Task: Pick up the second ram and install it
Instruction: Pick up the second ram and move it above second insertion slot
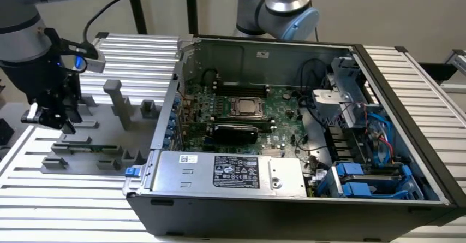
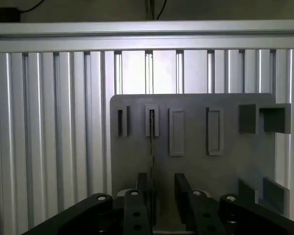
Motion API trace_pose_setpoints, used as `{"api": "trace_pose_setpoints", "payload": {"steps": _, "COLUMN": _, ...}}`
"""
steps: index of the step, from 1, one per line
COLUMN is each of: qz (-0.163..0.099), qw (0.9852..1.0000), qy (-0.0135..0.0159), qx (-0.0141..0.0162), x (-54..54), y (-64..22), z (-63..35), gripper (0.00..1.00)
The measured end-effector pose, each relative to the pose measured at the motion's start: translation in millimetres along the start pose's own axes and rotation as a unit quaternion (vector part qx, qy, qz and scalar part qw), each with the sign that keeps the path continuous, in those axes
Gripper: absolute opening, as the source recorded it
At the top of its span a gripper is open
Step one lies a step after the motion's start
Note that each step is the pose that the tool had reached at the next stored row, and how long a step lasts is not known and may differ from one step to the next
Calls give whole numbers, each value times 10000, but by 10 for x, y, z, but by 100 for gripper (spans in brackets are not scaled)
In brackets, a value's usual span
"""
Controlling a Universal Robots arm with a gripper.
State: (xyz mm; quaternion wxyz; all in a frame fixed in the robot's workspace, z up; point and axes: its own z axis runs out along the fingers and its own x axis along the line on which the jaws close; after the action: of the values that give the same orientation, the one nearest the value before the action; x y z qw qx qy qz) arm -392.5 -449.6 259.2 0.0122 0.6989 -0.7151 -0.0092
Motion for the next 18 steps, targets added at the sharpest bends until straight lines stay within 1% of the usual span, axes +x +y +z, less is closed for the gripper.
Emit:
{"api": "trace_pose_setpoints", "payload": {"steps": 6, "qz": -16, "qw": 10000, "qy": 0, "qx": 0, "x": 24, "y": -58, "z": 107, "gripper": 100}}
{"api": "trace_pose_setpoints", "payload": {"steps": 18, "qz": -51, "qw": 10000, "qy": 2, "qx": 0, "x": 24, "y": -69, "z": 326, "gripper": 100}}
